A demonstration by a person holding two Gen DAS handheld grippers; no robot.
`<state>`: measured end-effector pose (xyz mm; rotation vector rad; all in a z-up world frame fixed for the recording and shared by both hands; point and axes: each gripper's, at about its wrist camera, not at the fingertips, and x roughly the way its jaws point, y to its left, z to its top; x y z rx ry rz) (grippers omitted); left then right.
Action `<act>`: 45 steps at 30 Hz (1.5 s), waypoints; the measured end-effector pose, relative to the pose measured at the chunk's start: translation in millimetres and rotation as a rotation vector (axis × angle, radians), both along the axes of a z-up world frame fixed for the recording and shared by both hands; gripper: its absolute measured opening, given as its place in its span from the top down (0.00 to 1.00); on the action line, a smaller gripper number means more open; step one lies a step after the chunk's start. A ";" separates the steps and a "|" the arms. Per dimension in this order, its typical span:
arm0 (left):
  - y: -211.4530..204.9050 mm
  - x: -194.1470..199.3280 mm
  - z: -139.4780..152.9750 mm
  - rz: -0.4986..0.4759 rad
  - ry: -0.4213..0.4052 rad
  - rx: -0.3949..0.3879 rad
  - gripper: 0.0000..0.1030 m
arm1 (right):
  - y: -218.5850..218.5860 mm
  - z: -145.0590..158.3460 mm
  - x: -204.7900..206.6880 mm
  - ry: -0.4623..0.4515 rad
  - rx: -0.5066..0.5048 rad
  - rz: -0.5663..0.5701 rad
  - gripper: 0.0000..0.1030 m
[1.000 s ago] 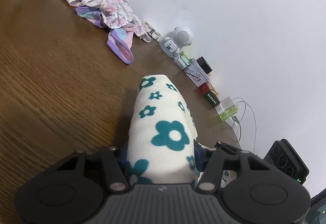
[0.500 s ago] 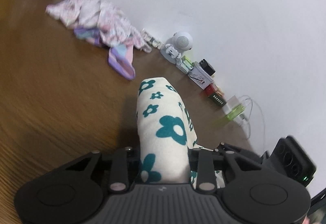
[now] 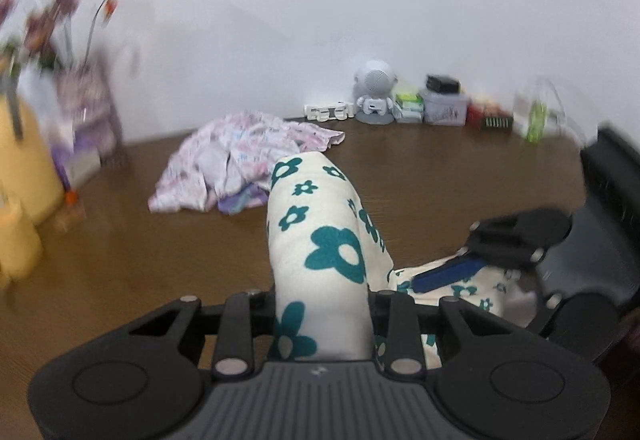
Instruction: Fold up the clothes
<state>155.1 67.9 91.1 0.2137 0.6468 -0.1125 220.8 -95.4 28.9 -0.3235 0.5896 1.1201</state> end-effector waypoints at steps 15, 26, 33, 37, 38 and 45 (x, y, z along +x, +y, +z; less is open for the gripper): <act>-114.0 -34.0 -41.0 -0.235 -0.160 0.594 0.72 | -80.1 -10.2 -9.4 0.057 -0.029 -0.132 0.32; -112.0 -33.8 -41.1 -0.196 -0.139 0.548 0.72 | -89.3 5.0 20.0 0.103 0.063 -0.126 0.01; -105.8 -33.4 -39.5 -0.183 -0.138 0.507 0.72 | -61.9 -9.9 25.2 0.165 -0.033 -0.024 0.01; -102.9 -33.3 -39.8 -0.179 -0.141 0.493 0.72 | -52.5 -12.6 4.3 0.087 -0.106 0.010 0.24; -102.4 -33.6 -40.0 -0.180 -0.142 0.489 0.72 | -52.6 -10.7 1.6 0.085 -0.102 0.005 0.52; -99.6 -37.7 -42.7 -0.186 -0.153 0.468 0.72 | -57.7 -0.3 -7.8 0.090 -0.091 -0.028 0.37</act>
